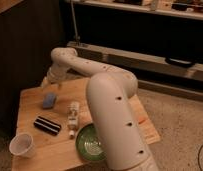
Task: Place the white sponge in the ceramic bowl
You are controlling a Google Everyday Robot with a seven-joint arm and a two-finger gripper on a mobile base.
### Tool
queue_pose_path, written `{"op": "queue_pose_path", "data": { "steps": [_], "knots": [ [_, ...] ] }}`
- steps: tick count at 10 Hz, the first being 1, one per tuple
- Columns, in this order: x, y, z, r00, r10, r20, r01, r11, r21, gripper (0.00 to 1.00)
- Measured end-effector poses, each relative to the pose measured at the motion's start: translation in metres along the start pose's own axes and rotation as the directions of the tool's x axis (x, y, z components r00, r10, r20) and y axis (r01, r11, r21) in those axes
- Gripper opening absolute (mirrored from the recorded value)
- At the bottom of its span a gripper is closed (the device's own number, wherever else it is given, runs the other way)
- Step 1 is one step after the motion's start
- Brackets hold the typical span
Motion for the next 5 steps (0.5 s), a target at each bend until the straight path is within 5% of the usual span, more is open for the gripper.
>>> {"op": "queue_pose_path", "data": {
  "steps": [5],
  "knots": [
    [-0.016, -0.009, 0.062, 0.996, 0.022, -0.088, -0.015, 0.996, 0.082, 0.65]
  ]
}}
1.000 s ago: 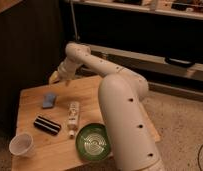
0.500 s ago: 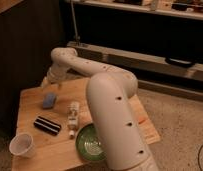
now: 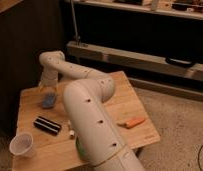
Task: Place the white sponge in the ceramic bowl
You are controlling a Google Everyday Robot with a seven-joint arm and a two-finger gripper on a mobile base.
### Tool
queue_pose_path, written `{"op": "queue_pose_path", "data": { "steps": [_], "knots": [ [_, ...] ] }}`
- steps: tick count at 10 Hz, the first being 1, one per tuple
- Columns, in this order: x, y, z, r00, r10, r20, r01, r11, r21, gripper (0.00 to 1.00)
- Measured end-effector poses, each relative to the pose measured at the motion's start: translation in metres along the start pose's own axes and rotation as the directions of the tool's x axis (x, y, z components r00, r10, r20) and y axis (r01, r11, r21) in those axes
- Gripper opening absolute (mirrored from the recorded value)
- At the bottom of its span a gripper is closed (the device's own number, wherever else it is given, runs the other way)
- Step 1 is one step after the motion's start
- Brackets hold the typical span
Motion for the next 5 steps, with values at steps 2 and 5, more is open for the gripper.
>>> {"op": "queue_pose_path", "data": {
  "steps": [2, 5],
  "knots": [
    [-0.001, -0.007, 0.012, 1.000, 0.018, -0.015, -0.018, 1.000, 0.013, 0.65],
    [0.007, -0.018, 0.023, 0.998, 0.053, -0.033, -0.052, 0.998, 0.018, 0.65]
  ]
}}
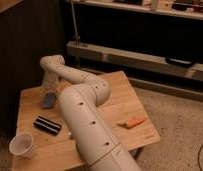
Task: Place the white sponge in the ceramic bowl
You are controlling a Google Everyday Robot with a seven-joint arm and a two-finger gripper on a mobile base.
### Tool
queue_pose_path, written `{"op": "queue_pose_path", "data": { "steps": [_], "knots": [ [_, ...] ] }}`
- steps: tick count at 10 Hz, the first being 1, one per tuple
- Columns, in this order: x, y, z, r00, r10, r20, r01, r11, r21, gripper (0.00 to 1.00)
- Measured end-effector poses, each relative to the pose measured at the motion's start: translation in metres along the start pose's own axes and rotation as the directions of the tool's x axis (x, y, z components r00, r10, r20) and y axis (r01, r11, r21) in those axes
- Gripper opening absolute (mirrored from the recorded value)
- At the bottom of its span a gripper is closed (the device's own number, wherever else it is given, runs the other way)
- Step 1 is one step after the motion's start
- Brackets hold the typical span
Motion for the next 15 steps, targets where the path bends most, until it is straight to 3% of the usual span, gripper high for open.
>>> {"op": "queue_pose_path", "data": {
  "steps": [4, 12, 15],
  "knots": [
    [0.002, -0.003, 0.008, 1.000, 0.024, -0.009, -0.024, 1.000, -0.002, 0.65],
    [-0.001, -0.008, -0.012, 0.999, 0.040, 0.014, -0.041, 0.999, 0.010, 0.65],
    [0.000, -0.003, -0.015, 0.999, 0.040, 0.008, -0.040, 0.998, 0.049, 0.65]
  ]
}}
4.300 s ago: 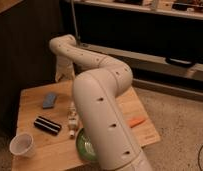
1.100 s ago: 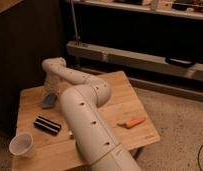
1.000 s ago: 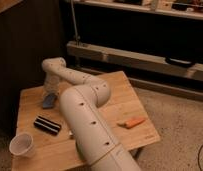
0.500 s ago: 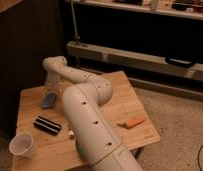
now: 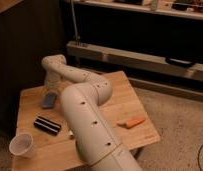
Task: Place the white sponge in the ceramic bowl
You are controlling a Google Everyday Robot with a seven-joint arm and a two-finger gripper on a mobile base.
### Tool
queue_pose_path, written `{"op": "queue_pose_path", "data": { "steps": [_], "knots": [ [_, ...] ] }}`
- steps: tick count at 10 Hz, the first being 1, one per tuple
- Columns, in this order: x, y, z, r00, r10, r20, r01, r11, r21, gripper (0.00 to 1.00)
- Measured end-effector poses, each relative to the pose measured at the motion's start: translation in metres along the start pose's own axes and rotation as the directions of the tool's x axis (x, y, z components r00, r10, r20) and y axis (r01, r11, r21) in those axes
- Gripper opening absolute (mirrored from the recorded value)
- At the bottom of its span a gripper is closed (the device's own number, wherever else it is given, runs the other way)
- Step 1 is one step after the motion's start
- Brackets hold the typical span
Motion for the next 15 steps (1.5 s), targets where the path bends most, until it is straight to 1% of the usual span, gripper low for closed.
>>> {"op": "queue_pose_path", "data": {
  "steps": [2, 4, 10, 12, 14, 15],
  "knots": [
    [-0.001, 0.005, -0.003, 1.000, -0.001, 0.004, 0.001, 1.000, 0.030, 0.65],
    [-0.001, 0.005, -0.001, 1.000, 0.003, -0.003, -0.003, 0.999, 0.043, 0.65],
    [0.008, 0.016, 0.012, 0.999, -0.007, -0.035, 0.008, 0.999, 0.034, 0.65],
    [0.011, 0.019, 0.022, 0.999, -0.009, -0.045, 0.010, 0.999, 0.032, 0.65],
    [0.012, 0.018, 0.031, 0.998, 0.003, -0.056, -0.001, 0.999, 0.038, 0.65],
    [0.012, 0.018, 0.035, 0.998, 0.011, -0.064, -0.009, 0.999, 0.041, 0.62]
  ]
}}
